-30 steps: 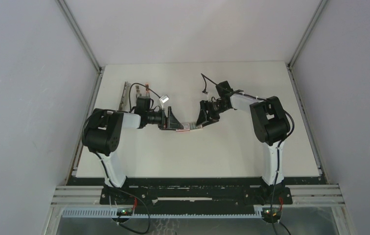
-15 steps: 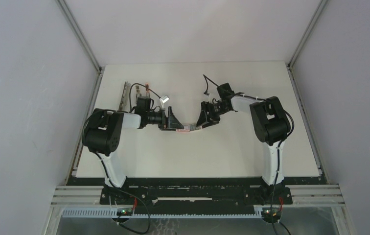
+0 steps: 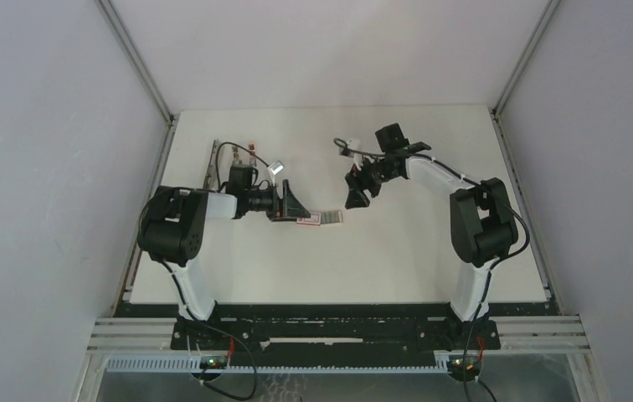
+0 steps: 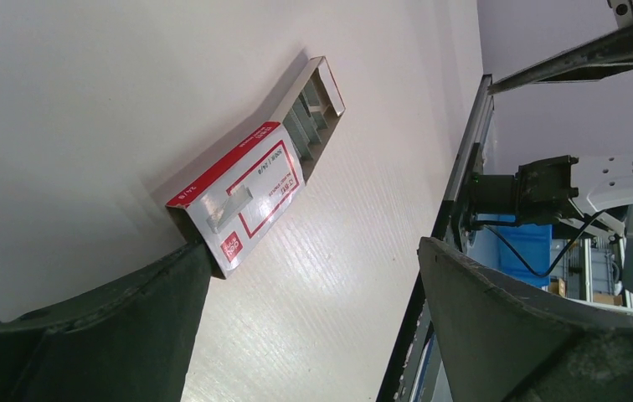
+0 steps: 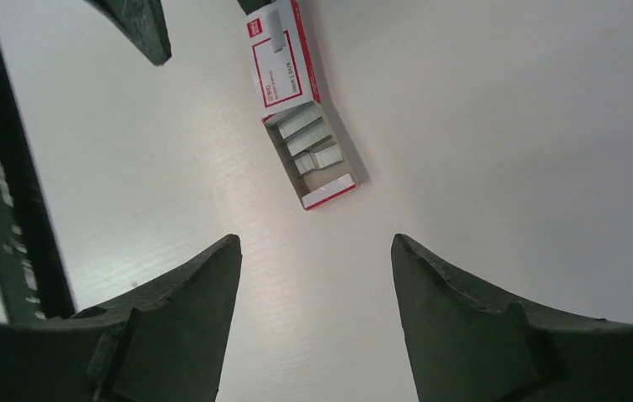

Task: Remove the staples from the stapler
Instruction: Close the staple box at the center of the board.

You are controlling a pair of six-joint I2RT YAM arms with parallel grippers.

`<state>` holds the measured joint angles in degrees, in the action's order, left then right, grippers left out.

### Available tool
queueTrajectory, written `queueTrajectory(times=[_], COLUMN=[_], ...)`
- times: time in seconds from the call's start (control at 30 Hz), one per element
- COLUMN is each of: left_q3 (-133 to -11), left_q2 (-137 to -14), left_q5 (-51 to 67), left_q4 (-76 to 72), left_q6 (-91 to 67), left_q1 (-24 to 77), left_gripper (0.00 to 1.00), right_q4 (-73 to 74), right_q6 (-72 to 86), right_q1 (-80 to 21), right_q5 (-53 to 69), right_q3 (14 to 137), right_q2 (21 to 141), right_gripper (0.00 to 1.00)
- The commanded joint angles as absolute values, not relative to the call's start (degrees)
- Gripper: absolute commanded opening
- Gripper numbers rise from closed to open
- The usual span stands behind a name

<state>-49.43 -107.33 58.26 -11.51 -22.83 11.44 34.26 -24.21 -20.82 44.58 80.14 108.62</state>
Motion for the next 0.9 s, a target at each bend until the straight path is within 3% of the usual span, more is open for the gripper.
queueTrajectory(times=[0.0,0.23,0.87], left_q3=[-48.50,-48.33,-46.86], left_q2=[-106.25,-106.79,-107.74], left_q5=[59.55,59.77,60.75], left_q4=[-13.49,-13.86,-19.47], left_q6=[-22.46,-22.48,-25.22], left_q1=[11.39,11.43,10.85], left_gripper=[0.97,0.97,0.94], right_q4=[38.29,36.44,34.11], right_q6=[-50.11,-60.33,-57.38], right_q1=[-22.52,-26.02,-32.09], right_q5=[43.15,41.89,37.24], right_q3=[81.56,82.43,84.87], right_q2=[107.06,109.91,115.99], right_gripper=[0.67,0.68,0.68])
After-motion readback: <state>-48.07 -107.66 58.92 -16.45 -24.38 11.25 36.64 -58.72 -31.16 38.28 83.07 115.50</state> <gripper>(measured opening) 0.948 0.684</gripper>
